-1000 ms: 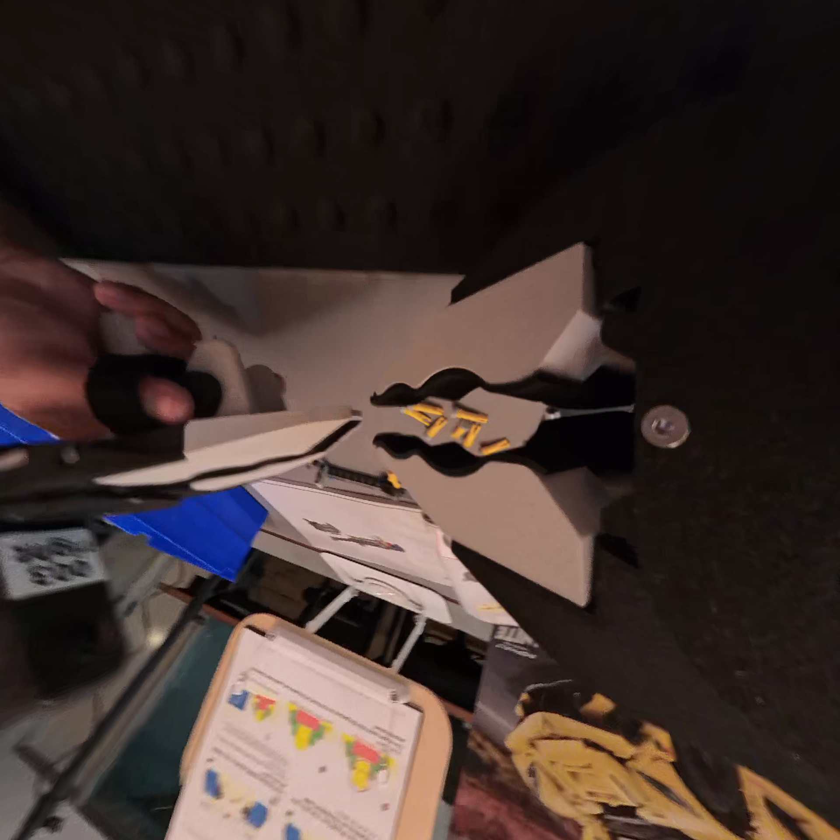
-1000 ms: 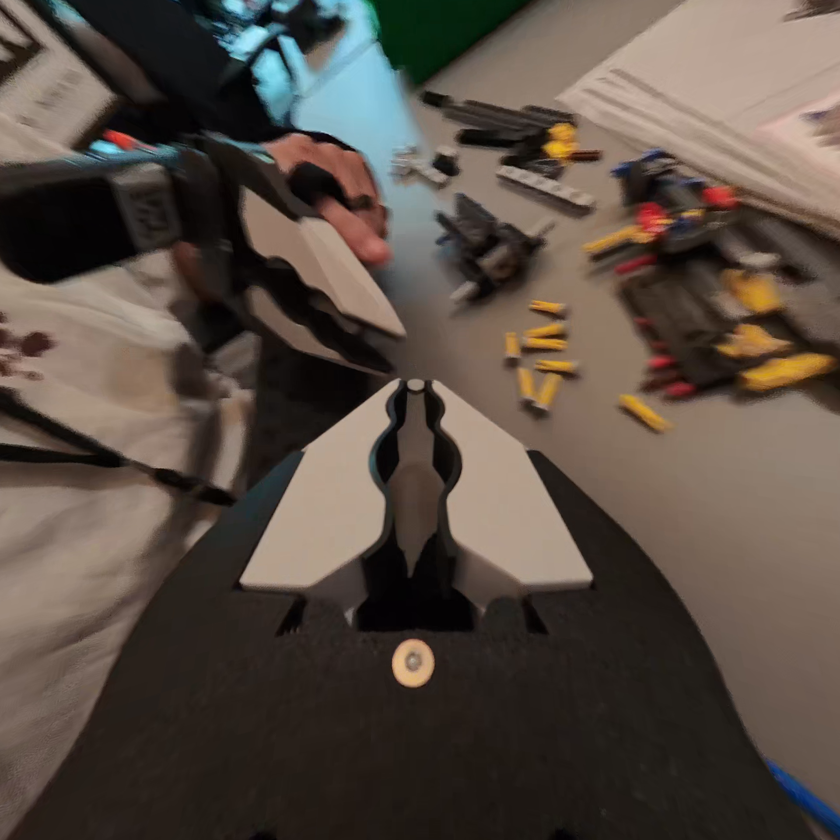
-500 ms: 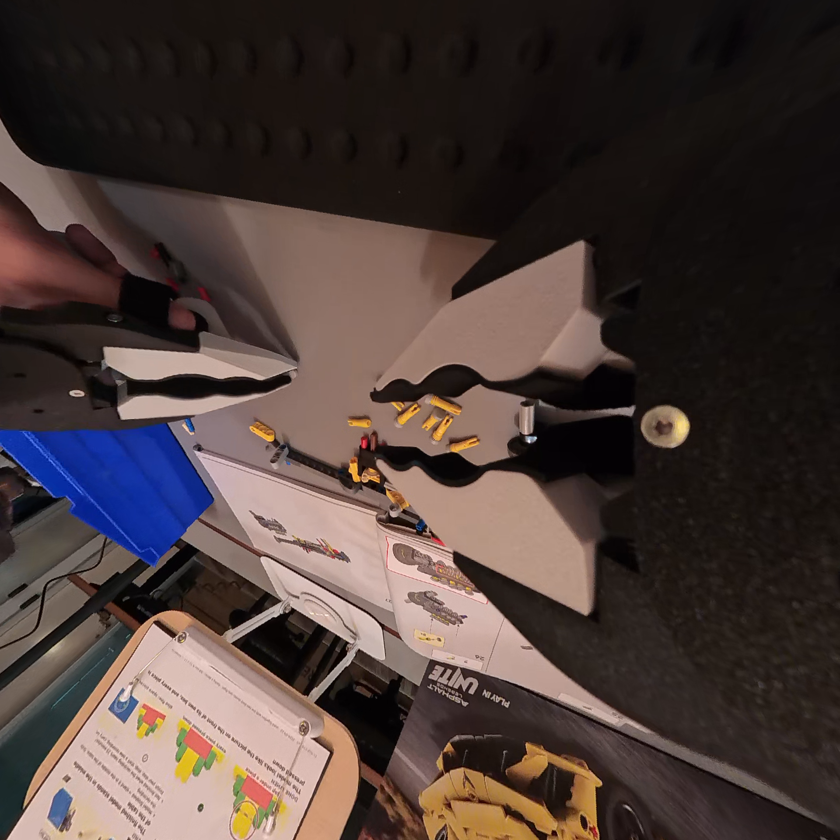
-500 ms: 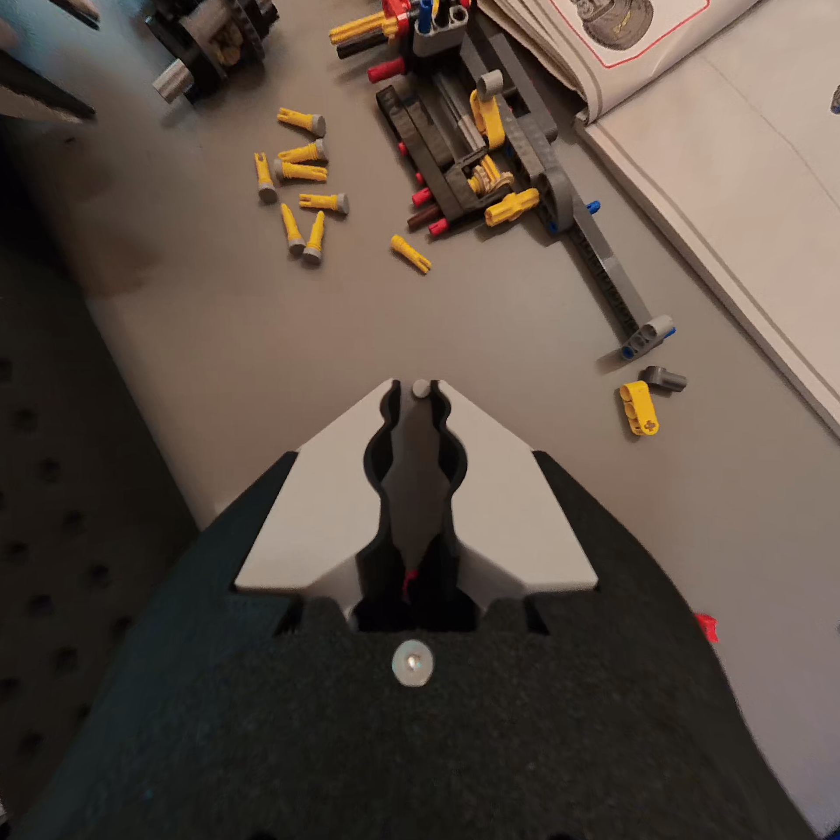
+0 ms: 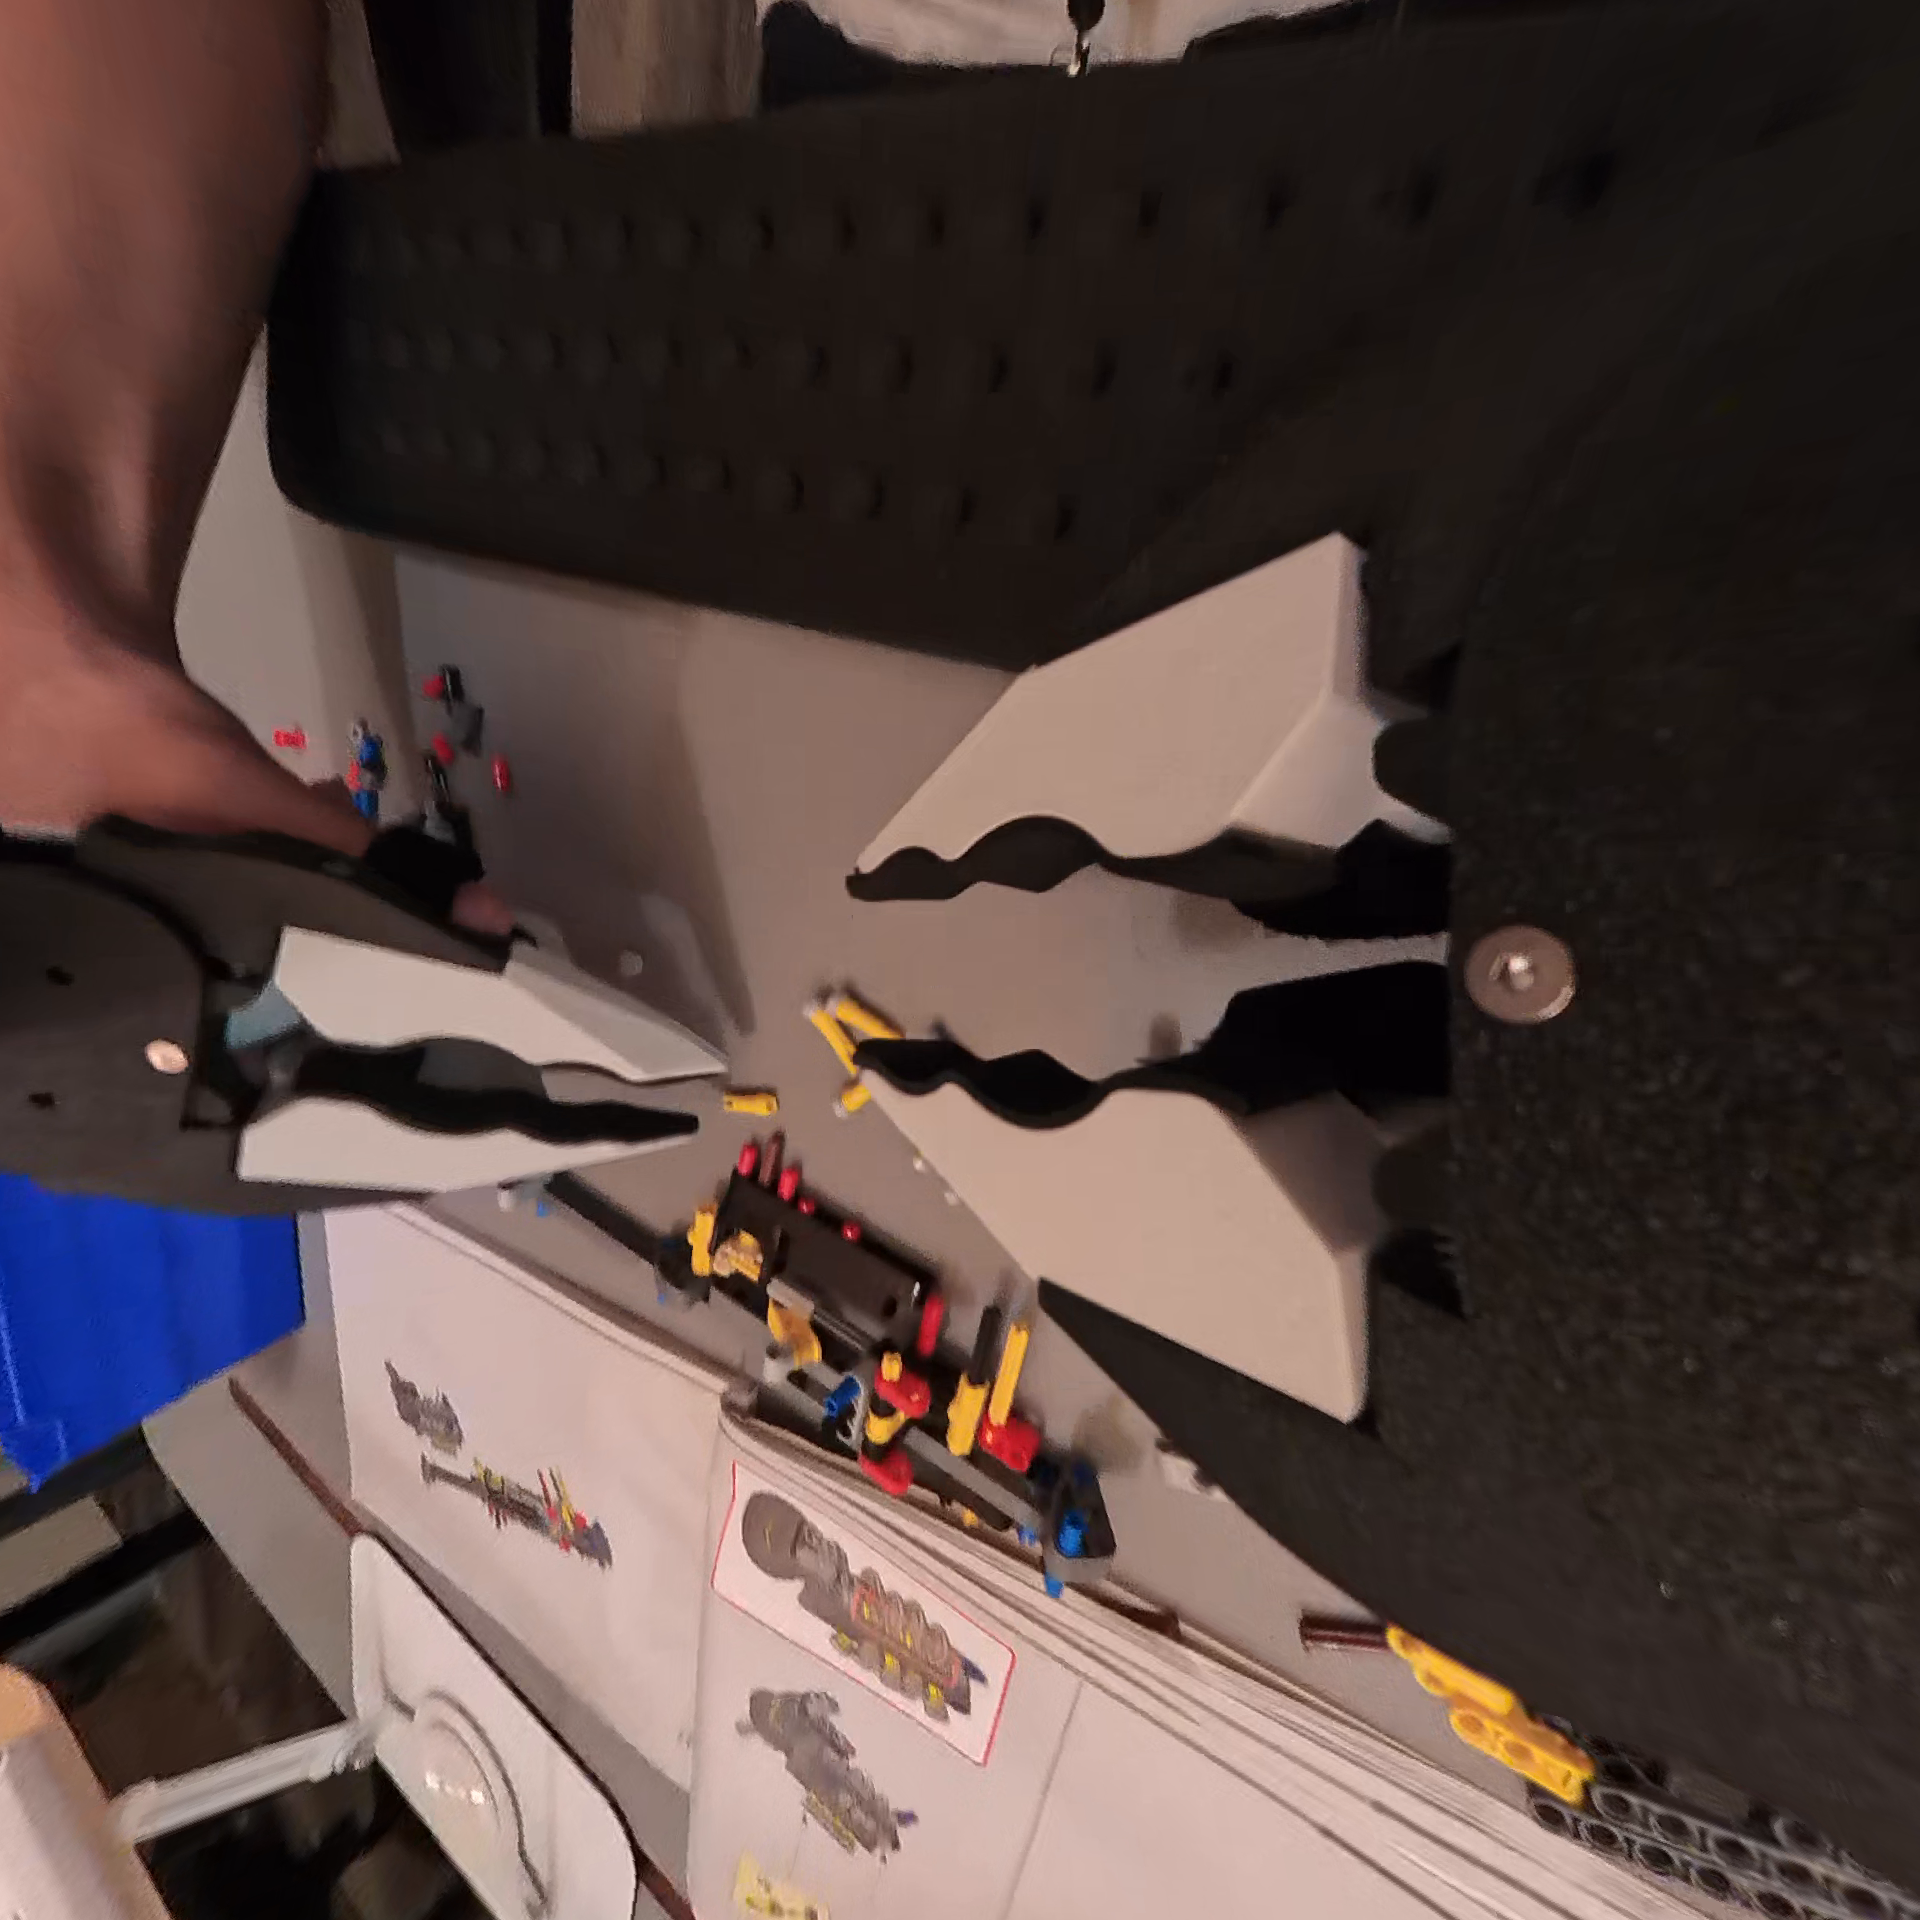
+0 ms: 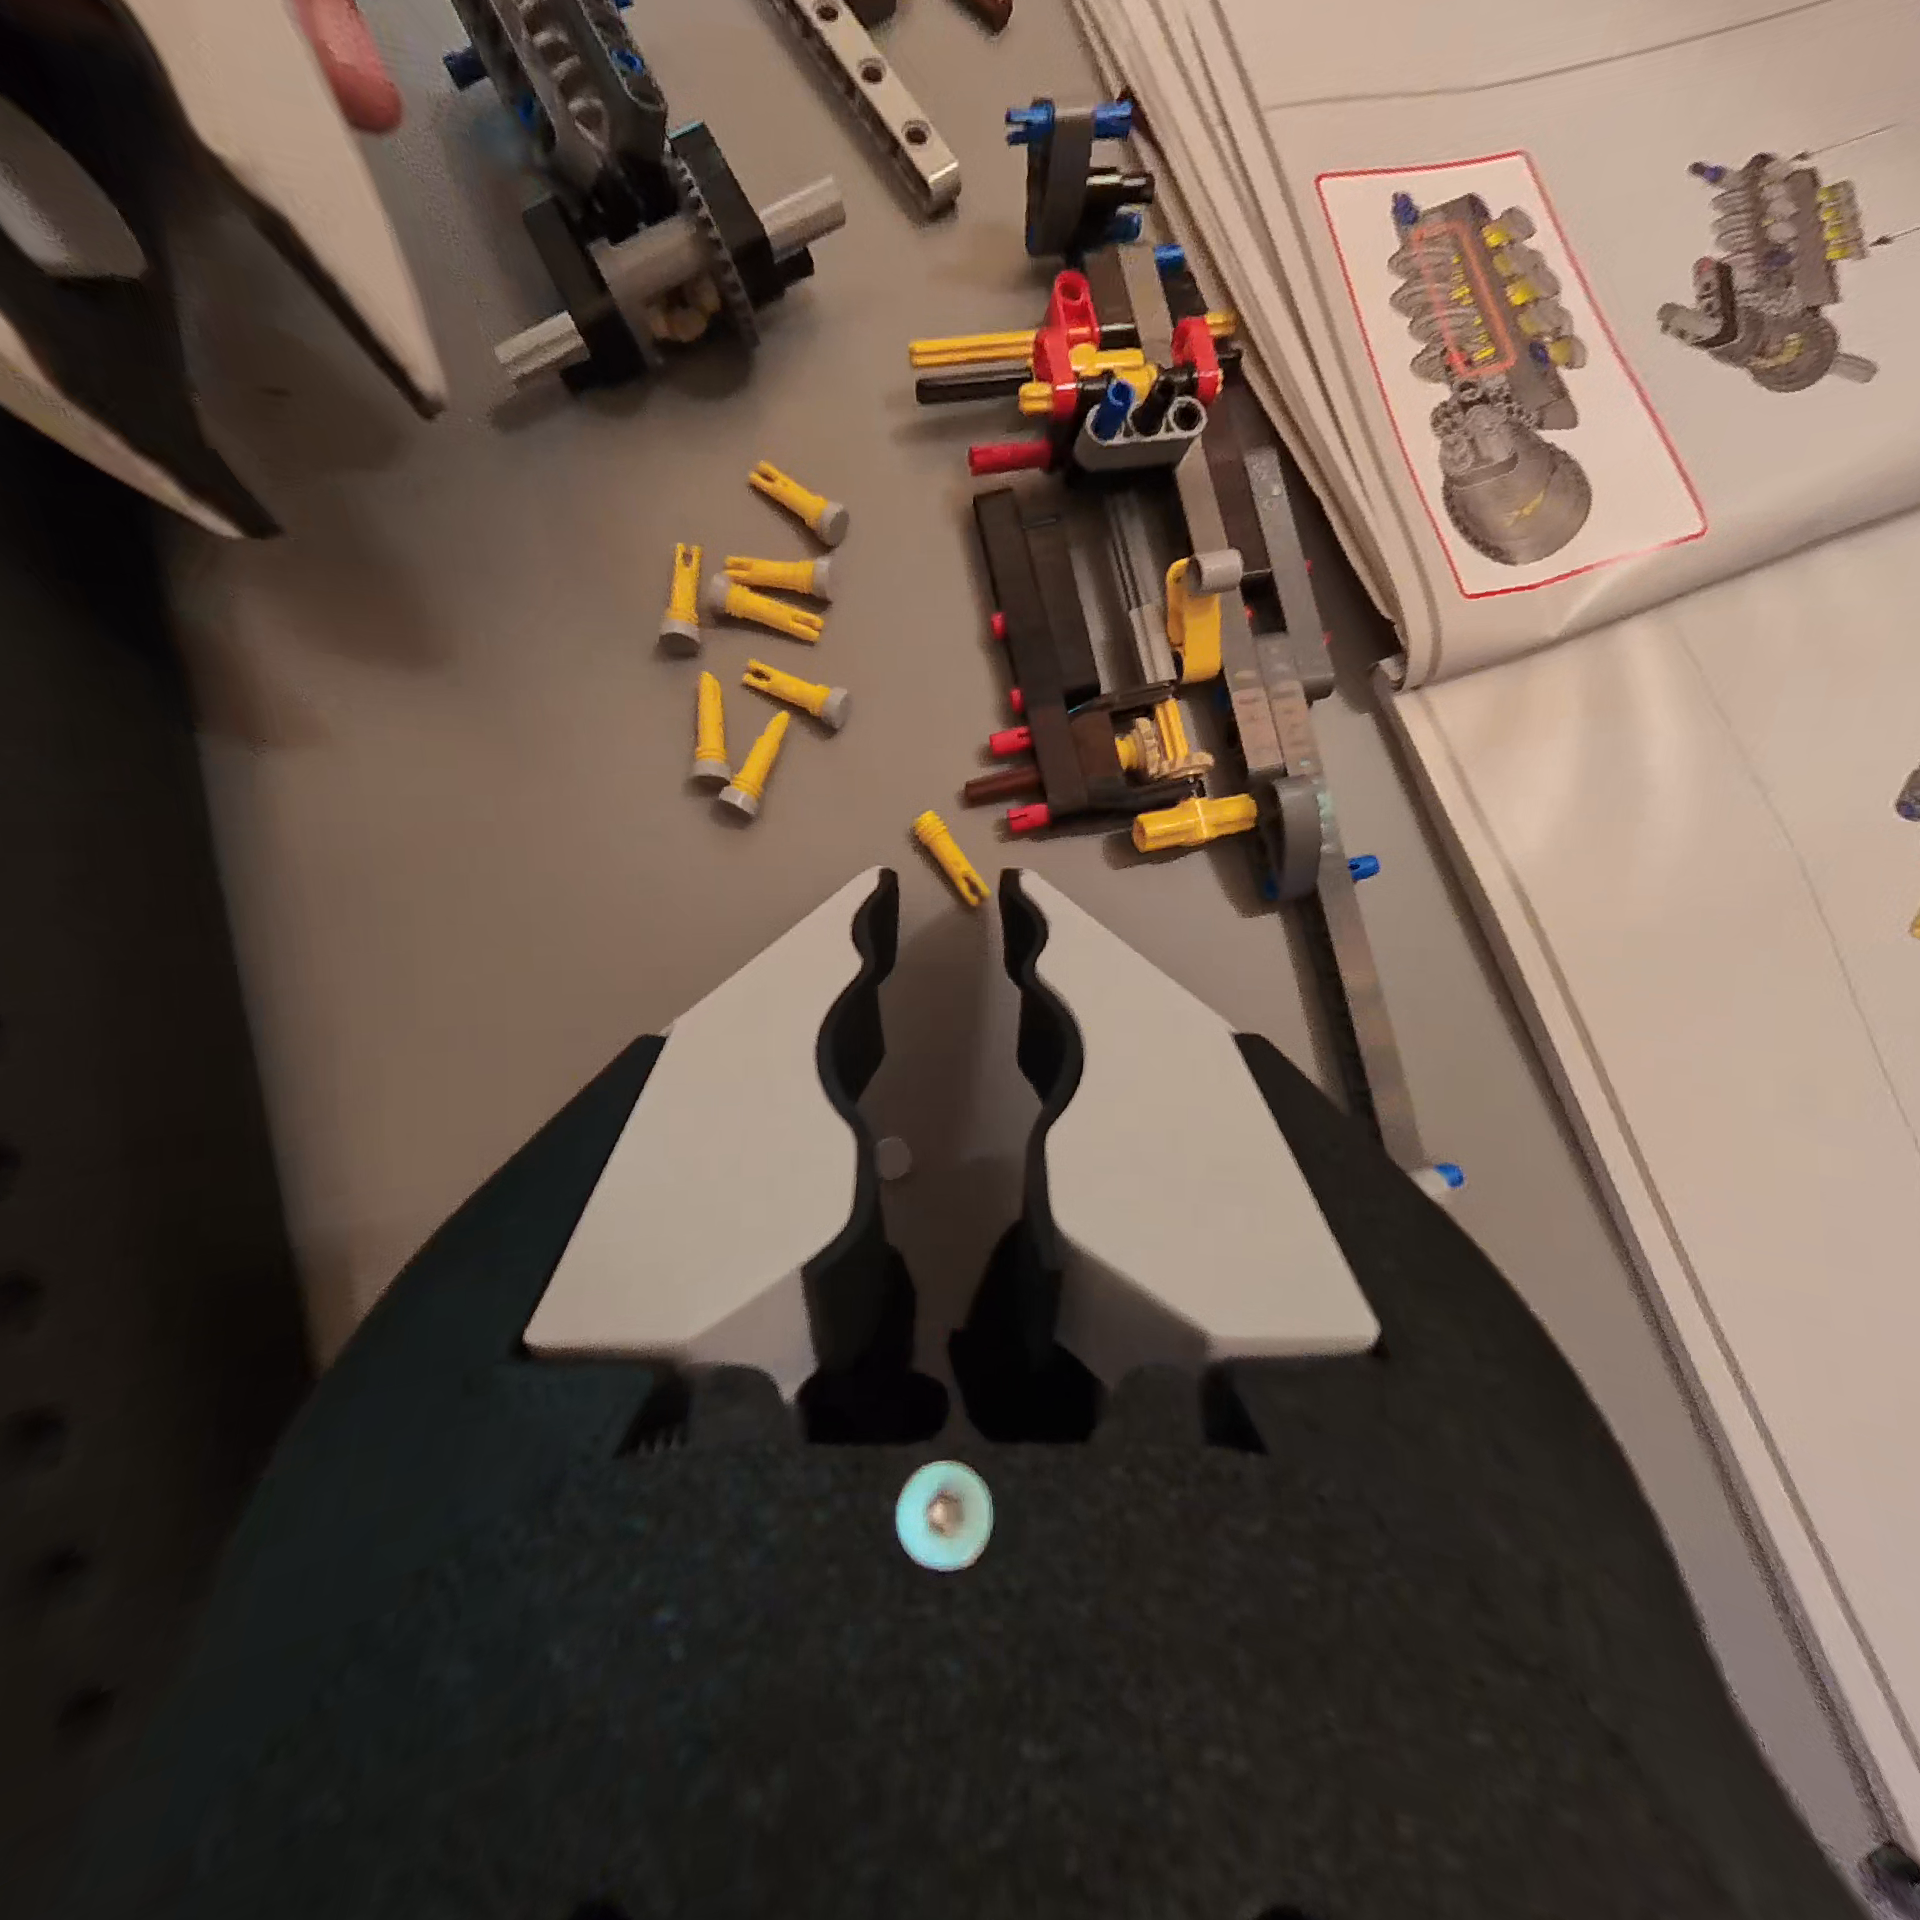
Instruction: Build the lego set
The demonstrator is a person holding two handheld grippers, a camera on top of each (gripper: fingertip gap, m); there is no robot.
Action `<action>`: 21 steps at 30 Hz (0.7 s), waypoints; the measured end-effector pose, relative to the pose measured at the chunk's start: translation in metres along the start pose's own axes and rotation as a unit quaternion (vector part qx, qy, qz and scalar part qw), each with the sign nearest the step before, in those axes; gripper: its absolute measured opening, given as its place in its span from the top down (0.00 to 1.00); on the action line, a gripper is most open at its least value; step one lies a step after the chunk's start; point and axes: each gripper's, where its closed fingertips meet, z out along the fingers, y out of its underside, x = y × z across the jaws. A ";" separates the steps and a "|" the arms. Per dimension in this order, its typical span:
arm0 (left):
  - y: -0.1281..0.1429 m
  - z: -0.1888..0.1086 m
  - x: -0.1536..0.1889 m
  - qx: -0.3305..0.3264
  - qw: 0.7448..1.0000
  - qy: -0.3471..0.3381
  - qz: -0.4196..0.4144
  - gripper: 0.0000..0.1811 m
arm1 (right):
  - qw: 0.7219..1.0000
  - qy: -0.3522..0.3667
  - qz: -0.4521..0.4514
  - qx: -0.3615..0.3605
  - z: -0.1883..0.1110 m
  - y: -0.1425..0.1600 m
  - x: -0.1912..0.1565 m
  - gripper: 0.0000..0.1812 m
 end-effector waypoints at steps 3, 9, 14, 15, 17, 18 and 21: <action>0.001 0.001 -0.004 -0.006 1.000 -0.004 -0.018 0.86 | 1.000 -0.020 -0.006 -0.011 0.008 0.000 0.001 0.91; 0.001 -0.002 -0.033 -0.002 0.996 -0.087 -0.013 0.85 | 0.993 -0.081 0.082 0.032 0.011 -0.018 -0.015 0.98; -0.017 -0.011 -0.041 0.040 0.992 -0.122 -0.002 0.86 | 0.900 -0.200 0.245 0.298 -0.034 -0.107 -0.039 0.98; -0.022 -0.014 -0.042 0.054 0.991 -0.121 -0.007 0.85 | 0.881 -0.217 0.264 0.327 -0.042 -0.115 -0.041 0.98; -0.029 -0.018 -0.042 0.073 0.989 -0.125 -0.003 0.82 | 0.872 -0.228 0.266 0.340 -0.044 -0.120 -0.047 0.98; -0.031 -0.019 -0.041 0.078 0.989 -0.125 0.001 0.81 | 0.873 -0.227 0.268 0.340 -0.043 -0.121 -0.048 0.98; -0.038 -0.020 -0.036 0.092 0.987 -0.129 0.022 0.79 | 0.875 -0.222 0.272 0.335 -0.038 -0.120 -0.050 0.98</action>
